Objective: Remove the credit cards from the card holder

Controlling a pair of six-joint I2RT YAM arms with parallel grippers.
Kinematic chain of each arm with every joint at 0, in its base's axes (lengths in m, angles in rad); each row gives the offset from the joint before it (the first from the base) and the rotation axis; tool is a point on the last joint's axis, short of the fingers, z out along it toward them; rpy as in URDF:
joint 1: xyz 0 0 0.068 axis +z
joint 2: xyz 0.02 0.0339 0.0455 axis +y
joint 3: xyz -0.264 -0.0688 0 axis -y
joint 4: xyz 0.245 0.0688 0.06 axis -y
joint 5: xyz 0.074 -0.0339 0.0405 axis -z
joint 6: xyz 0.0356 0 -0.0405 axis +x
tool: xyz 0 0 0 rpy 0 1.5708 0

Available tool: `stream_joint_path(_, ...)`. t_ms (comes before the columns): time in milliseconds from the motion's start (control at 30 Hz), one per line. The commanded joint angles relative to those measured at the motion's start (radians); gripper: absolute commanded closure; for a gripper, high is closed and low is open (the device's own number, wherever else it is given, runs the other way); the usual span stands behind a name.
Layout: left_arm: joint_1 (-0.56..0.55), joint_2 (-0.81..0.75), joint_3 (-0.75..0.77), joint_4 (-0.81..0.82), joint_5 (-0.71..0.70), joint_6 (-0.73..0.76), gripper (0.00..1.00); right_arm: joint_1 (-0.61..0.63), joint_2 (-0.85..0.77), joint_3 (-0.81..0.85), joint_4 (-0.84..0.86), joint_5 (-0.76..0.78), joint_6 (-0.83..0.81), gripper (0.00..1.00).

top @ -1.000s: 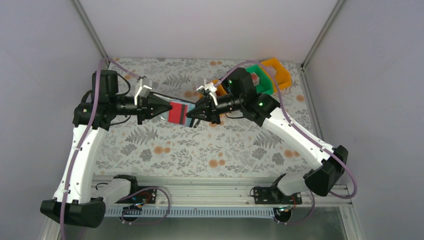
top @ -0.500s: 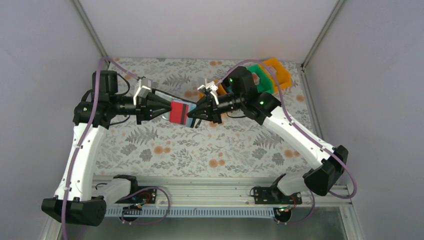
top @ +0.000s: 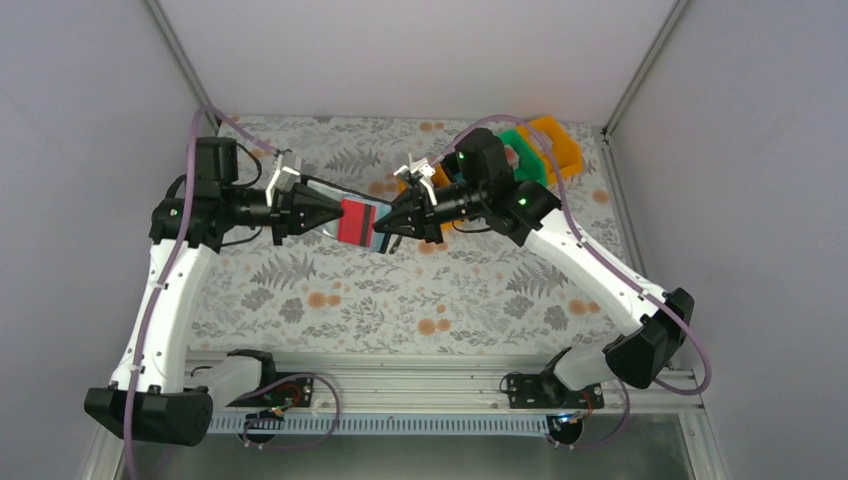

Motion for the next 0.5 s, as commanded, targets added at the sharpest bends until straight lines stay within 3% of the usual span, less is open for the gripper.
stream_joint_path(0, -0.006, 0.028, 0.020, -0.027, 0.030, 0.035, 0.98, 0.005, 0.015, 0.073, 0.030, -0.050, 0.006, 0.96)
stream_joint_path(133, 0.022, 0.041, 0.059, -0.061, 0.007, 0.011, 0.98, 0.000, 0.005, 0.071, -0.008, -0.039, -0.040, 0.96)
stream_joint_path(333, 0.072, 0.091, 0.091, -0.236, 0.005, 0.180, 0.98, -0.038, -0.031, 0.024, -0.013, -0.024, -0.053, 0.96)
stream_joint_path(467, 0.077, 0.092, 0.090, -0.222, -0.054, 0.179, 0.98, -0.049, -0.029, 0.021, -0.036, -0.025, -0.063, 0.96)
